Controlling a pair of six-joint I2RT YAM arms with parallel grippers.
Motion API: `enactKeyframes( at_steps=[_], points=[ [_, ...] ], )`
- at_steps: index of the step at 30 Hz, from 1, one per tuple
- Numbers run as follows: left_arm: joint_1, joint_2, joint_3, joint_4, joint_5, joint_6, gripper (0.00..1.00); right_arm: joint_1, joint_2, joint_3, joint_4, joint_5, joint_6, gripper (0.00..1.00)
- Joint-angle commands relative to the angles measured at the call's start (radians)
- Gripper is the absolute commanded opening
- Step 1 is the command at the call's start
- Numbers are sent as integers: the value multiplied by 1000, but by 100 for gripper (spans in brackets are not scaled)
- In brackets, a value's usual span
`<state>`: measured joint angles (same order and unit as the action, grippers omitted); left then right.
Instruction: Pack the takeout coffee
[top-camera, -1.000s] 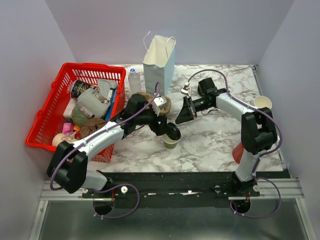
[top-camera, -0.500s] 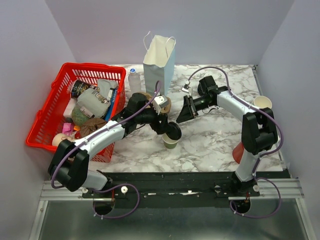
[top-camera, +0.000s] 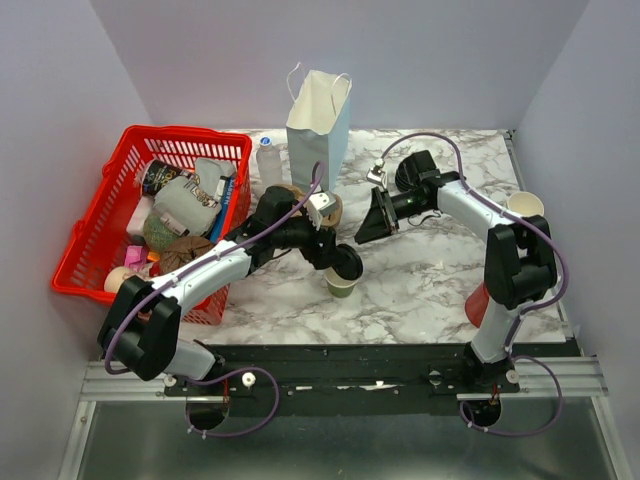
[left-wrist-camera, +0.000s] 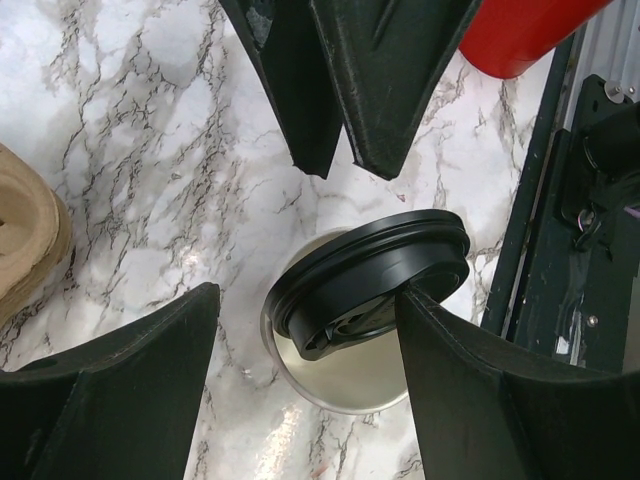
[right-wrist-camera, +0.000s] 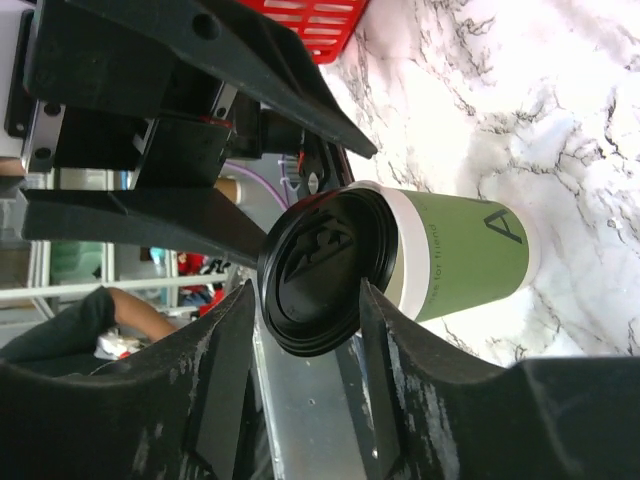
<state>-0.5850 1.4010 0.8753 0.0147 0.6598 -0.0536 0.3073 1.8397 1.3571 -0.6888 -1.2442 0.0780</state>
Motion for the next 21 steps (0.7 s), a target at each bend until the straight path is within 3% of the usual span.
enactKeyframes(
  at_steps=[1,6,21],
  points=[
    [-4,4,17,36,26,-6,79,3,-42,33,-40,-31,-99,56],
    [-6,15,24,45,26,-12,79,9,-49,30,-113,78,-179,56],
    [-7,30,30,54,23,-23,78,44,-59,30,-132,66,-224,56]
  ],
)
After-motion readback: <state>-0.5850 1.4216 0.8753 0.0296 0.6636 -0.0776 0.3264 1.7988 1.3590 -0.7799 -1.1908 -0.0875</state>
